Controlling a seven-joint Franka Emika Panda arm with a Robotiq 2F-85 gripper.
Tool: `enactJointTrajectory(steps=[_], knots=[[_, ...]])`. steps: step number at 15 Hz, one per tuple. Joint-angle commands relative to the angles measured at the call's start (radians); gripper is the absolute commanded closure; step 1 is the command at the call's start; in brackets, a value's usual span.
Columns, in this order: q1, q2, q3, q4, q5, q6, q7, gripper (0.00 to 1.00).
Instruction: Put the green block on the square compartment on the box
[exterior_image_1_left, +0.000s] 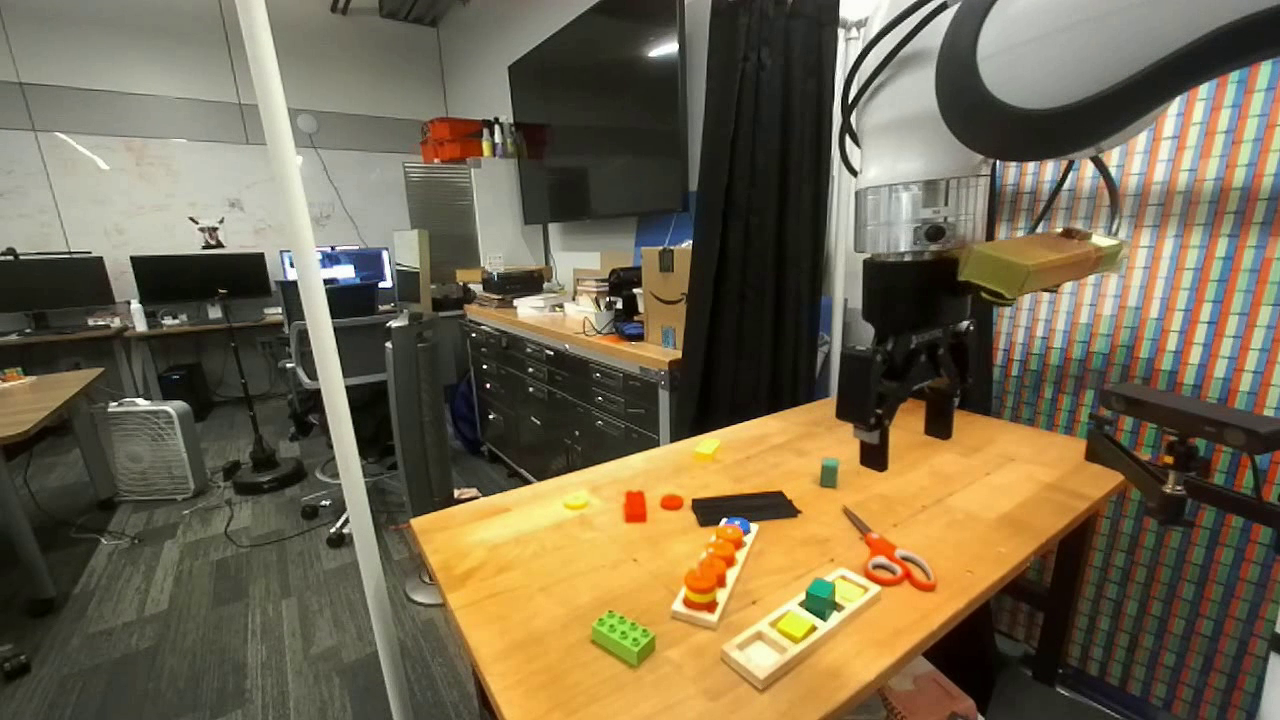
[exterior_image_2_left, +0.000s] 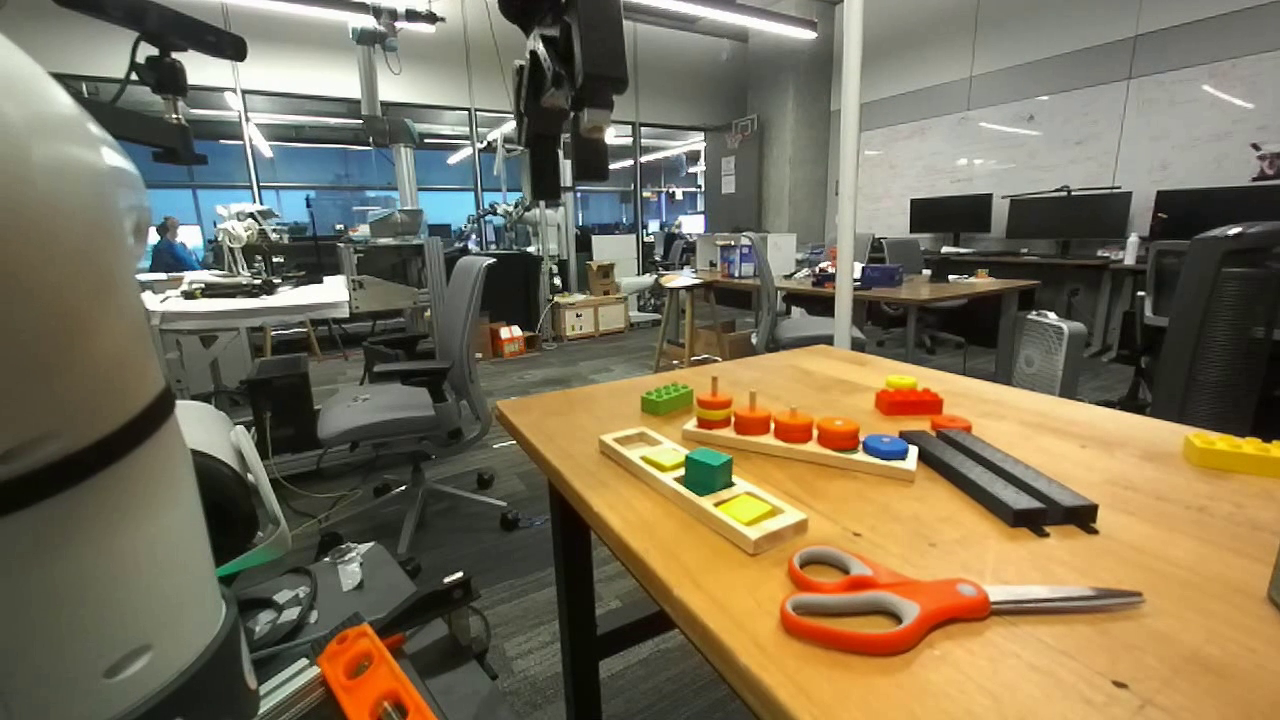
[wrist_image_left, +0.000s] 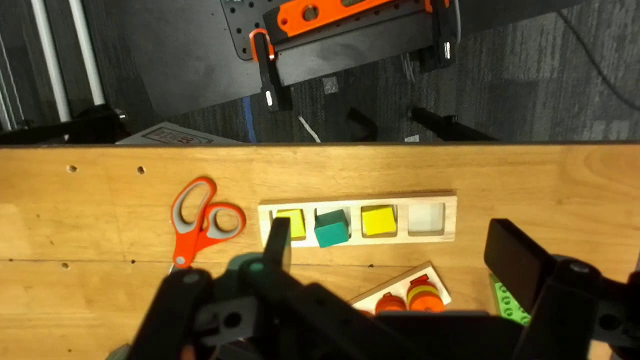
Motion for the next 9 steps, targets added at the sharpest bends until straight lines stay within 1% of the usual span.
enactJointTrajectory(steps=[1, 2, 9], knots=[[0.033, -0.029, -0.025, -0.002, -0.018, -0.011, -0.09, 0.0], [0.017, -0.002, -0.011, 0.002, -0.004, -0.004, -0.047, 0.0], [0.023, -0.002, -0.017, 0.001, -0.004, -0.004, -0.075, 0.0]])
